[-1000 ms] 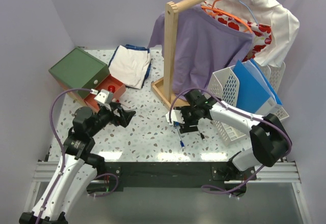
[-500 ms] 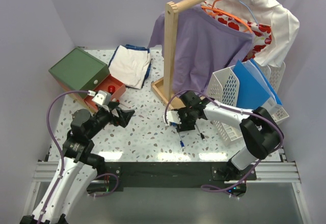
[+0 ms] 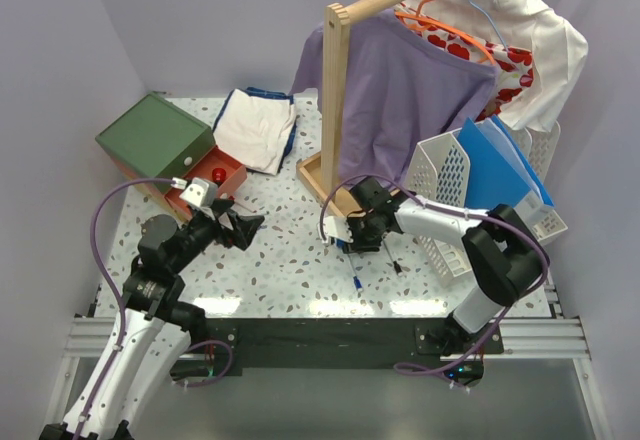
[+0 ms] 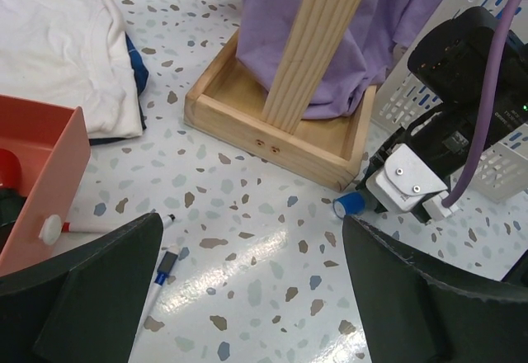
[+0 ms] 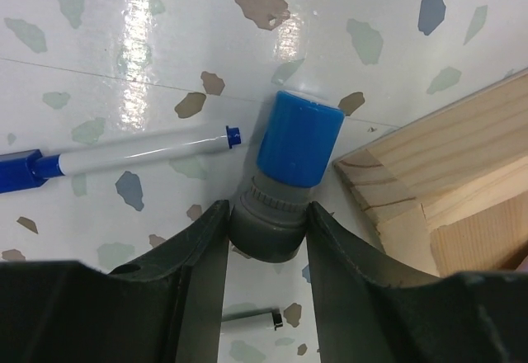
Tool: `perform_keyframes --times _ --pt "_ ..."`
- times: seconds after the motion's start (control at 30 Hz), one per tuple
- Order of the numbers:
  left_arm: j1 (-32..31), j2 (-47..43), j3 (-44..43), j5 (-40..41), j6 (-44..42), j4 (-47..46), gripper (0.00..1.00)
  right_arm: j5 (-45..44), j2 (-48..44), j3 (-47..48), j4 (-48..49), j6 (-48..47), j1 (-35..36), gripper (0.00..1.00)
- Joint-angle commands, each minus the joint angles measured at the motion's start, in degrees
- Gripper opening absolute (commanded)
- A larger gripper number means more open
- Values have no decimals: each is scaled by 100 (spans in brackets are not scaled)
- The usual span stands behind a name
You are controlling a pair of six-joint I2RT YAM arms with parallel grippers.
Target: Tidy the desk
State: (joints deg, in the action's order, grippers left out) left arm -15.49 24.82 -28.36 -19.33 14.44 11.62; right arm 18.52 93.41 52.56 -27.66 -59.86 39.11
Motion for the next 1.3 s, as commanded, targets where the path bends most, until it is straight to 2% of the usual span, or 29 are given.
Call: perform_keyframes --times 0.0,0.13,0.2,0.23,0.4,0.47,0.6,0.63,0.77,0.93,1.03,1.27 --pt "28 -56 59 -211 208 -353 96 239 64 412 -257 386 35 12" --pt "28 -74 295 -562 971 -808 96 931 -356 606 -669 755 26 1" --pt "28 -135 488 -826 1741 -1073 95 1170 -551 738 -845 817 26 0" --pt "28 -170 715 -905 2016 -1570 95 1293 -639 791 -1038 878 26 0" --pt "10 -267 1429 -1239 3843 -2795 92 2303 -1131 1186 -1531 1081 35 0" --pt "-51 -276 1658 -1196 4119 -3235 91 2611 -1193 1283 -1506 1501 35 0" --pt "-349 -241 1685 -705 4269 -3262 91 3296 -1106 1503 -874 2959 26 0" --pt "-446 -162 1685 -573 4287 -3314 91 3394 -1079 1503 -525 3571 35 0" --pt "-1252 154 1650 339 4304 -3447 91 3623 -956 1617 120 4683 17 0" --pt "-1729 672 1615 1001 4436 -3771 90 3623 -877 1714 813 5938 17 0" --pt "-1905 848 1553 1300 4445 -3912 90 3544 -885 1653 1104 6528 9 0" --pt "-2169 1218 1377 1652 4366 -4123 89 3623 -850 1469 1631 7119 9 0"
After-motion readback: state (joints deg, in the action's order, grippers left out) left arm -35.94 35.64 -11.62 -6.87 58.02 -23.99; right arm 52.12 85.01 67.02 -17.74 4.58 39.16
